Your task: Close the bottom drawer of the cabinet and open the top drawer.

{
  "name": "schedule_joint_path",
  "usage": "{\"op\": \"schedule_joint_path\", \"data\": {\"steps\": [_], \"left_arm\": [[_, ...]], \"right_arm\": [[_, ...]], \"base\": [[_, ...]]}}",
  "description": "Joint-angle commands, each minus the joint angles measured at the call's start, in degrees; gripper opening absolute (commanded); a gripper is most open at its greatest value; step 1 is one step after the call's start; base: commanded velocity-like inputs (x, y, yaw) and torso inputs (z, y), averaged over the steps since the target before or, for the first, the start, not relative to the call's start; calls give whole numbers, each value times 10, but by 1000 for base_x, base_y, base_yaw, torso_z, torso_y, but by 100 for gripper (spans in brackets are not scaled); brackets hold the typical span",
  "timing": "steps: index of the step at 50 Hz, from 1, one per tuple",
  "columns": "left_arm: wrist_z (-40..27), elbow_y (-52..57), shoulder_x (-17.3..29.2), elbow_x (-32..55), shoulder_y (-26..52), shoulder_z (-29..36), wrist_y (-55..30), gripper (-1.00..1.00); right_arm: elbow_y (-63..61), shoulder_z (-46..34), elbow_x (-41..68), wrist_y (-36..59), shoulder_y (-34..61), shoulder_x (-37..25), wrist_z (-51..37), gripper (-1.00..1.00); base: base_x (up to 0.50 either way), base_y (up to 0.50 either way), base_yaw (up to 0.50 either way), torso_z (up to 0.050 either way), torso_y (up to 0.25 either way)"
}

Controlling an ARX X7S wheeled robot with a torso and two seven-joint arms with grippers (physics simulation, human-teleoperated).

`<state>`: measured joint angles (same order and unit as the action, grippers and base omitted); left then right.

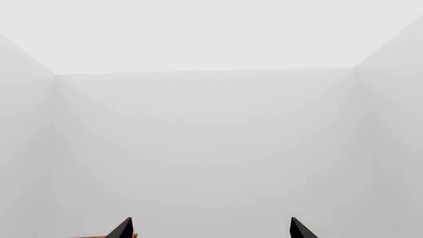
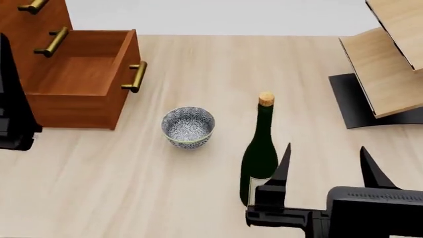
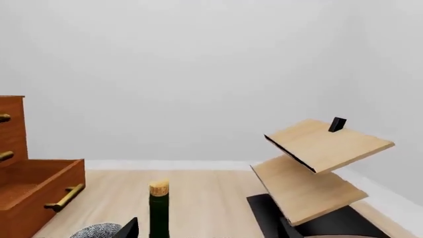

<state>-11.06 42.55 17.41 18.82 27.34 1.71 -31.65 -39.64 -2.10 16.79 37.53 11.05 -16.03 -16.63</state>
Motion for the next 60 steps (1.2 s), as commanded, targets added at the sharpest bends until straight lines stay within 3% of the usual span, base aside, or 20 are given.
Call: {"op": "schedule_joint_path", "data": {"steps": [1,50,60], "left_arm": [[-9,16,0,22,17,-10,-30,100],[-19,22,11,15,14,8,-8,100],[-24,22,12,12,12,15,-8,100]], "right_arm": [[-9,-9,3,11,-1,-6,-2,100],[-2,-12,16,-11,-9,-12,-4,100],[3,-9,18,-28,-20,-12,-2,100]], "base": [[0,500,0,0,0],[0,500,0,0,0],[0,-5,0,0,0]]}}
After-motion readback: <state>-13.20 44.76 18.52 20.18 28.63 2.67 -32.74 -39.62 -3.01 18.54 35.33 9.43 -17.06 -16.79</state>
